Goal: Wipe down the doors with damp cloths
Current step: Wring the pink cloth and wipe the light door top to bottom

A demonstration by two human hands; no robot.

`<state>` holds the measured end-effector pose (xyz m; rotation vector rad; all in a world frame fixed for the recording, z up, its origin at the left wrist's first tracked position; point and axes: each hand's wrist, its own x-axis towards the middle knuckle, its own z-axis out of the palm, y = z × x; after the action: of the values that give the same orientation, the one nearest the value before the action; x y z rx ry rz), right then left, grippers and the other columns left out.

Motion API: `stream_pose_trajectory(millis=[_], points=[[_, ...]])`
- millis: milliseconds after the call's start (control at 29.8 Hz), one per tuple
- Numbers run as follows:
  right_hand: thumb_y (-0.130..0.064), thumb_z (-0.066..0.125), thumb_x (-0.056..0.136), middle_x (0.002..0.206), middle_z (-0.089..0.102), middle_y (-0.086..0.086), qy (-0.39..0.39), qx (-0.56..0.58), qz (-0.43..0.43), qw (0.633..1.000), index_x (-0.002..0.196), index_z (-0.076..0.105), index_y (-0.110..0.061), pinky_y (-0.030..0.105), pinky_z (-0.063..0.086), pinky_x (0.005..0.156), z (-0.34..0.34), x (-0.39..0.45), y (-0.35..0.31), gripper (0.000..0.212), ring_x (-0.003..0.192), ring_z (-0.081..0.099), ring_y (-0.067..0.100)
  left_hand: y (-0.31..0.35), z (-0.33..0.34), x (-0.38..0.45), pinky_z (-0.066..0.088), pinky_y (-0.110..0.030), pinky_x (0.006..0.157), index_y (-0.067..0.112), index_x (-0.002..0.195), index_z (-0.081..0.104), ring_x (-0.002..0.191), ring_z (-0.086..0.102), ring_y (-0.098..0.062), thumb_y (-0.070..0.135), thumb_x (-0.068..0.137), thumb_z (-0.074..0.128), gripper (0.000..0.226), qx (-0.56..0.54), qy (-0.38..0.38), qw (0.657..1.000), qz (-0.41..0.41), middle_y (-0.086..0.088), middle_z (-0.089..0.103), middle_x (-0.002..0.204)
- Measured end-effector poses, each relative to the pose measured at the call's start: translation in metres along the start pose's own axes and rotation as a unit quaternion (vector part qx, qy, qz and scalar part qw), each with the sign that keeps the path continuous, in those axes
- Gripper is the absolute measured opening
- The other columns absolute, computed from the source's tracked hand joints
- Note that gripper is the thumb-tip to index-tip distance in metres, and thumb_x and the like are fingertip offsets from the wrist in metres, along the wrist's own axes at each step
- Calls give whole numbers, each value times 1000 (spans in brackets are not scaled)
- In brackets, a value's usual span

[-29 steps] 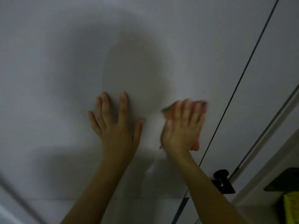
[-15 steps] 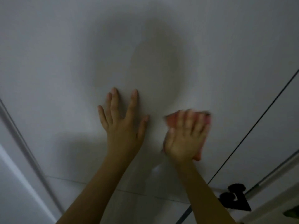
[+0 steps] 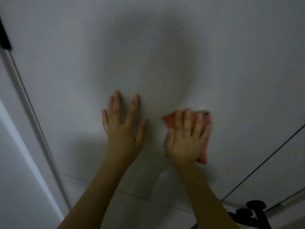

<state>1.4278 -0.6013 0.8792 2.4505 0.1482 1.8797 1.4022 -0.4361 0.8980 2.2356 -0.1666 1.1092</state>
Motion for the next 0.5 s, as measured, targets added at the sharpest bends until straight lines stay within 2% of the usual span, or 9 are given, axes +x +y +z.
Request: stream_pose_trajectory(millis=[67,168,269,336,369,437,504], points=[[-32,37,93,140,37,3,-20,0,-75,997,140,35,-20,44,10,115,-1,-7,1,49,143,18,27,-5,-4,0,10,-56,114,23,148,28,146,13,-30,40,93,39,59,0,6,1000,8,-17,15,157],[-33,33,95,145,32,3,-30,-4,-74,997,145,27,-20,41,4,117,-8,-2,21,51,143,14,24,-18,-13,3,11,-53,114,21,149,30,145,18,-23,41,93,37,60,4,9,1000,14,-11,19,157],[-32,27,97,147,32,8,14,-19,38,999,147,25,-14,44,4,117,-6,16,21,53,140,19,32,-38,-21,8,12,-51,115,23,149,26,145,13,-32,40,93,39,59,3,19,1000,5,-17,13,157],[-31,26,97,146,35,16,43,-14,141,989,146,26,-10,47,7,116,1,28,-11,53,136,23,39,-53,-26,14,13,-52,116,26,148,21,145,7,-36,40,93,40,60,5,28,1000,-12,-22,7,157],[-31,29,96,145,36,18,40,-5,152,988,146,27,-10,48,7,115,5,30,-32,54,135,23,40,-60,-28,18,13,-53,116,25,148,19,145,6,-38,41,93,40,61,4,31,999,-17,-24,7,156],[-31,36,92,147,35,12,10,7,67,998,143,31,-14,49,7,115,13,24,-73,54,136,24,38,-73,-33,25,17,-55,114,22,147,22,143,12,-42,41,93,40,60,14,32,999,-8,-27,12,154],[-31,35,94,155,22,3,-24,8,-26,999,143,32,-20,47,8,116,17,13,-92,51,142,17,30,-81,-38,27,22,-56,112,19,148,27,141,18,-44,40,93,41,60,32,18,999,15,-28,17,153]])
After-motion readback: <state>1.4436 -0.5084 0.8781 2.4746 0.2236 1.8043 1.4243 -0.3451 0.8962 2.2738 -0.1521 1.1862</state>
